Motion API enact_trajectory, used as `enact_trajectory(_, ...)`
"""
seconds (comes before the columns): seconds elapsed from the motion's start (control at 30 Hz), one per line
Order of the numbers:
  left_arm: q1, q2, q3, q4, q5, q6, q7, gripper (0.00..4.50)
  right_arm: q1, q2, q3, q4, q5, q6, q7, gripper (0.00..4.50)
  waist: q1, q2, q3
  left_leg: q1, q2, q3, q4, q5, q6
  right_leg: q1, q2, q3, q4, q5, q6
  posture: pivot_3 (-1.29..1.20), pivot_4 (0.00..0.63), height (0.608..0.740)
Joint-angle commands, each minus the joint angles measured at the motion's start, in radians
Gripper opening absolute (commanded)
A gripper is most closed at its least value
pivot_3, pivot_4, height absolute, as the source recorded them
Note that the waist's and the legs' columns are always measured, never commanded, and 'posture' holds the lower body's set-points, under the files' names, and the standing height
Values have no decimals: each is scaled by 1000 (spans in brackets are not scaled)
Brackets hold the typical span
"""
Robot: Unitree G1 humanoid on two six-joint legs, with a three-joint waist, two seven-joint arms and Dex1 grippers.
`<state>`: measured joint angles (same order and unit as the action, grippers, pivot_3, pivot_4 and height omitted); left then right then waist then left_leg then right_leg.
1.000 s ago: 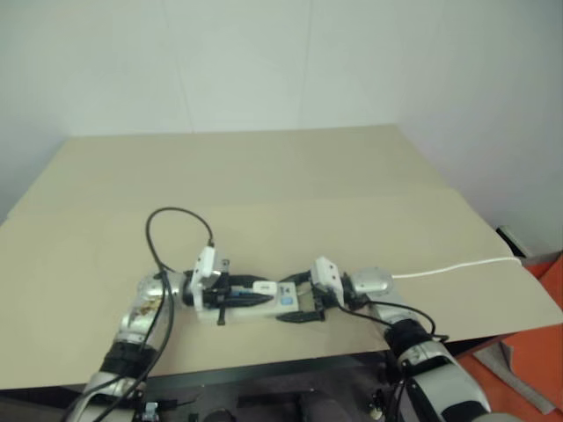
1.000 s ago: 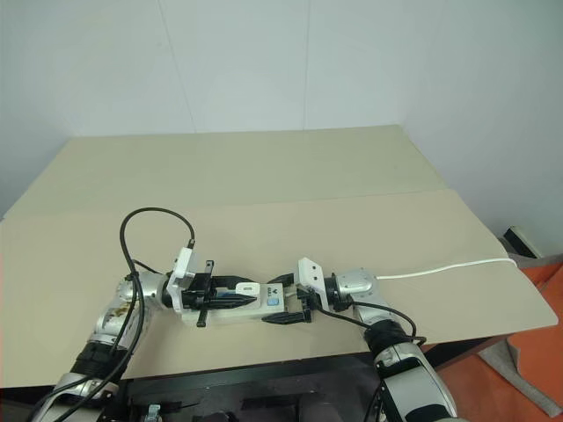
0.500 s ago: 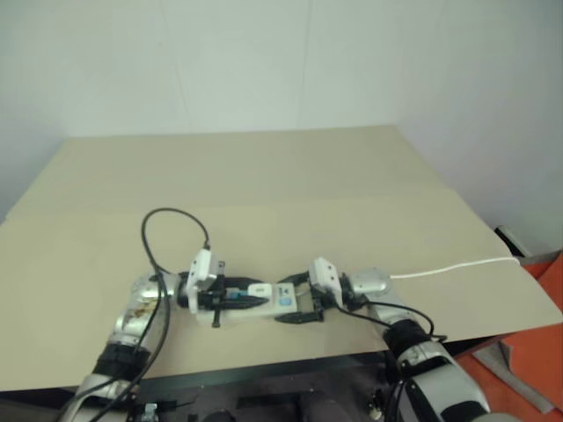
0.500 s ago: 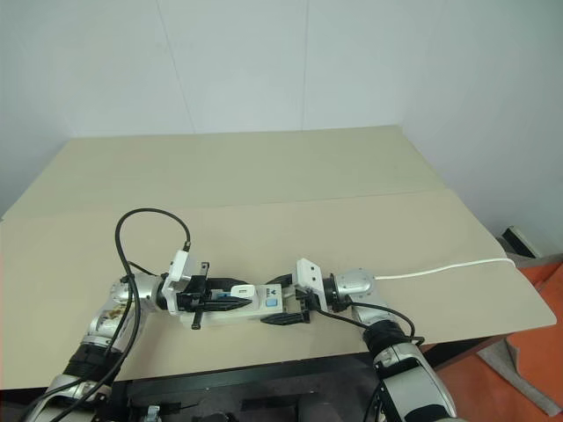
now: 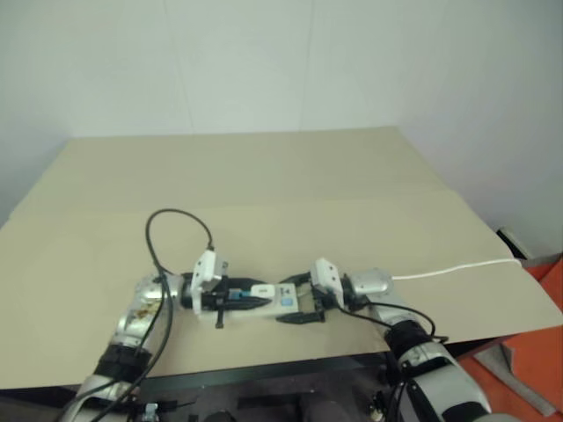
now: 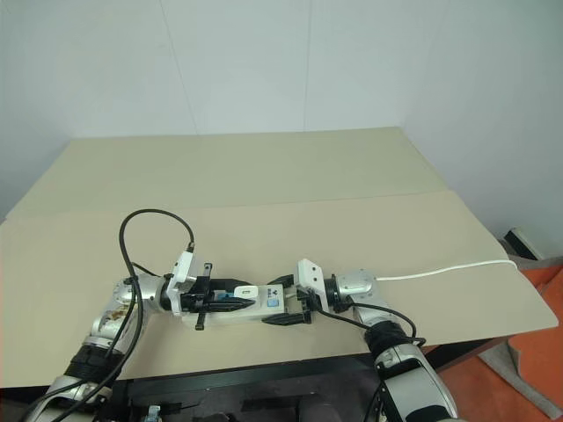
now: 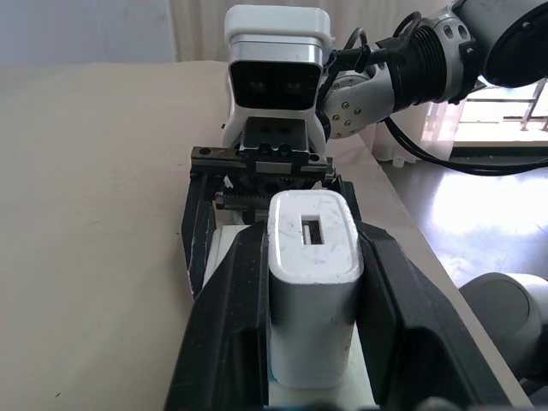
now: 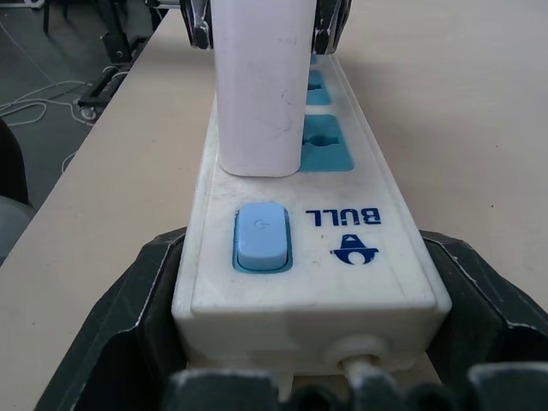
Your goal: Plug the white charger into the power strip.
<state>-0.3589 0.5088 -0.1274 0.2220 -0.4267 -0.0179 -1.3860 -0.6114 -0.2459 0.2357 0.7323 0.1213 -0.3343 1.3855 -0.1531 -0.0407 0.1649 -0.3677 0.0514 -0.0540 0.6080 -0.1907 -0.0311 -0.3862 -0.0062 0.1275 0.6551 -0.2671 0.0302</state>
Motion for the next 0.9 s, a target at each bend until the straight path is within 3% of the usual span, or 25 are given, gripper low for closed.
enact_trajectory(0.03,32,31,-20,27,60,23,10,1016,39,-6,34,44,-35,30,9,3419,0,0,0,0,0,0,0,0,0,0,0,0,0,0,0,0,150,740)
enact_trajectory(0.13,32,35,-18,25,58,28,15,1016,39,-5,34,44,-36,29,8,3419,0,0,0,0,0,0,0,0,0,0,0,0,0,-1,-1,0,150,740)
enact_trajectory(0.33,16,30,1,-13,13,91,9,3052,41,-1,35,43,-37,31,7,3419,2,0,0,-1,0,0,0,0,0,-1,0,0,0,-1,-1,0,150,740)
enact_trajectory(0.5,-13,13,22,-34,-9,107,25,4451,43,4,35,39,-36,32,5,3419,2,0,0,-1,0,0,0,0,0,-1,0,0,-1,-1,-1,0,150,740)
enact_trajectory(0.6,-56,13,58,-57,-43,117,34,4451,48,8,34,32,-35,35,-1,3419,3,0,0,-1,0,0,0,0,0,-1,0,0,-1,0,-1,0,150,740)
enact_trajectory(0.73,-144,115,119,-98,-121,235,-28,4451,60,8,33,12,-36,44,-12,3419,1,-2,1,-3,0,-1,0,0,0,-2,0,-1,-1,0,0,0,150,740)
enact_trajectory(0.83,-190,182,163,-88,-149,292,-41,4500,70,2,32,-11,-34,60,-19,4381,-1,-1,1,-2,0,0,-2,0,0,-2,0,-1,-1,-1,-1,0,150,740)
enact_trajectory(0.9,-213,220,199,-59,-150,286,-57,4500,80,-6,32,-38,-27,81,-13,4448,1,-1,1,-2,0,-1,-3,0,0,-2,0,-2,-4,-1,-1,0,150,740)
